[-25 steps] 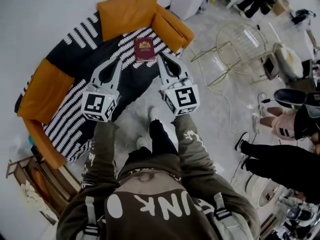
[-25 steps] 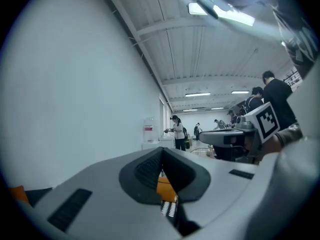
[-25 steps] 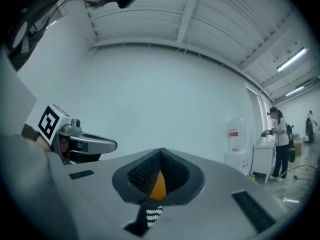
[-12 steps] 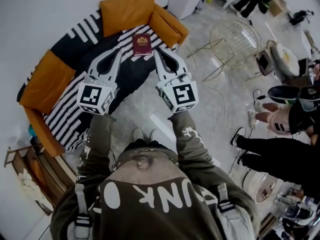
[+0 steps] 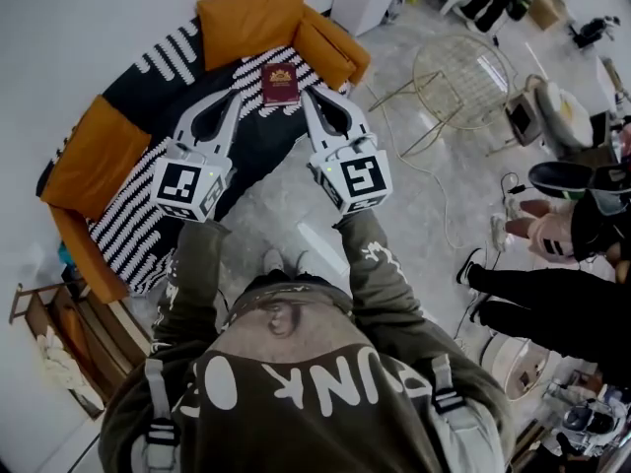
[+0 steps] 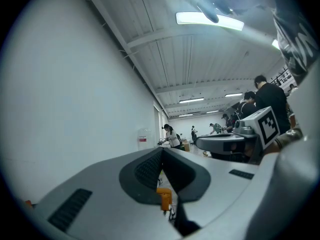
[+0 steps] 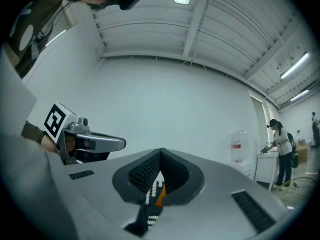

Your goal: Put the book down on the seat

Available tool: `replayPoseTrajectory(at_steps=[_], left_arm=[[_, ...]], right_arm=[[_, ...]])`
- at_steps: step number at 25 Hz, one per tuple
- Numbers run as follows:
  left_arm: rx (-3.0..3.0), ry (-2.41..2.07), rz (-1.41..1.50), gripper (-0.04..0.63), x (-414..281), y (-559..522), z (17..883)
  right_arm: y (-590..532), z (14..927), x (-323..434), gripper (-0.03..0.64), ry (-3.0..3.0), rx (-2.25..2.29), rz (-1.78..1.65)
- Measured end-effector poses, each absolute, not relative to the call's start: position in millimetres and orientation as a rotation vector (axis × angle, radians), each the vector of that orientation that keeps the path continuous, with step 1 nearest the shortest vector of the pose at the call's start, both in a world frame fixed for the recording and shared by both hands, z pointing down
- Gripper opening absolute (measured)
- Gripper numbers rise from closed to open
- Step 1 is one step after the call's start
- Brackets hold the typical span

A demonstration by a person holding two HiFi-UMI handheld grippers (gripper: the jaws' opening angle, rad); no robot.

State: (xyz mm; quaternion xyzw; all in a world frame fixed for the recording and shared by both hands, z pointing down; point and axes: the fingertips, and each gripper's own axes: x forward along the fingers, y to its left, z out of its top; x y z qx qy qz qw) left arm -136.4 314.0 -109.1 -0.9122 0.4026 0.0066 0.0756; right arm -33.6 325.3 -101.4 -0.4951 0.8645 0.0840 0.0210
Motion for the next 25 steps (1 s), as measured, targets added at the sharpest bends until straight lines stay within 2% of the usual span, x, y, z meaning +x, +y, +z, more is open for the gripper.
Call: replayPoseTrajectory(at_steps=[25], left_arm=[[-2.72,1.22,0.017,0.005,-136.0,311.5,-108.5]], right_arm=[[318.8,-101.4,-28.6,0.009,2.682,-1.54,0.279]])
